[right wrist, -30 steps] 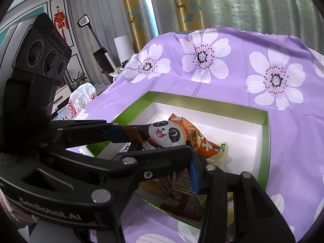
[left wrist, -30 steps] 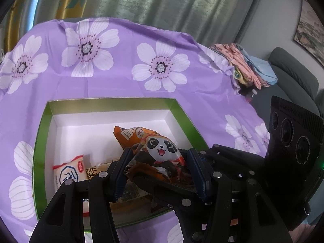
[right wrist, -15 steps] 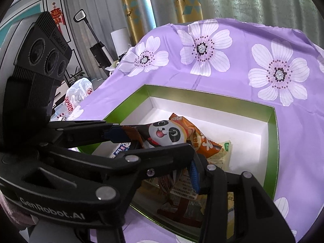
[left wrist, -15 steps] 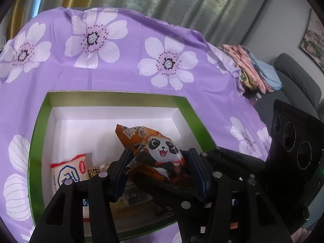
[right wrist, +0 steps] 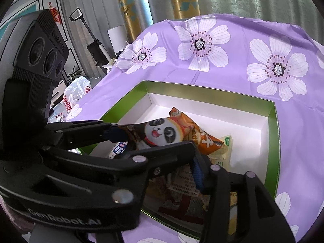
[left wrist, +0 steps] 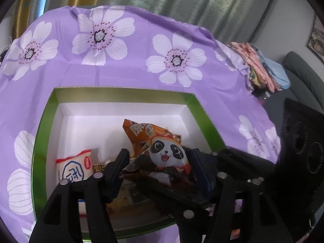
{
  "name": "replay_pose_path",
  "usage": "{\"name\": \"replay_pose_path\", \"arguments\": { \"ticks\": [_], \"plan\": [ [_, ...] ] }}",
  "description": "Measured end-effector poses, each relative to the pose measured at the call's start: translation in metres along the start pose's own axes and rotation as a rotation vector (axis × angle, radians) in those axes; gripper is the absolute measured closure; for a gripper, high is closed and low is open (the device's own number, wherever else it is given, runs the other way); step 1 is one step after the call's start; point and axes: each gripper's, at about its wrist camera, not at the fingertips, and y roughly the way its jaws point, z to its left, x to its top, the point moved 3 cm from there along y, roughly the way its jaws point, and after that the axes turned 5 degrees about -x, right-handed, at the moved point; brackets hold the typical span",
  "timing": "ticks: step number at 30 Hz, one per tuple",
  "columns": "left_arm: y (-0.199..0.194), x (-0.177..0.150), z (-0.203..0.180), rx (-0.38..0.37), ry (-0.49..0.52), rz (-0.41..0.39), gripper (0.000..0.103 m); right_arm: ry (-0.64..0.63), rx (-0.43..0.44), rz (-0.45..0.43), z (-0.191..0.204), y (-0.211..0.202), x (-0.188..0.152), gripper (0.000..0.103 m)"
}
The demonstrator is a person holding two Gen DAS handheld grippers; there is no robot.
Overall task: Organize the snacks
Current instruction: 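Lower the panda bag into the box and open the right gripper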
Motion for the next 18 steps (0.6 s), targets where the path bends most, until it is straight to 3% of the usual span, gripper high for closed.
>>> {"name": "replay_pose_path", "arguments": {
  "ticks": [8, 12, 18],
  "plan": [
    [-0.007, 0.0, 0.002, 0.037, -0.008, -0.002, 0.023, -0.014, -0.045, -0.003, 0.001, -0.006, -0.002, 0.036],
    [-0.012, 0.0, 0.0, 0.064, 0.0, -0.008, 0.009, -0.013, -0.078, -0.003, -0.001, -0.012, -0.004, 0.029],
    [-0.025, 0.001, -0.003, 0.098, 0.011, -0.028, 0.006, 0.002, -0.109, -0.011, -0.005, -0.027, -0.007, 0.023]
  ]
}}
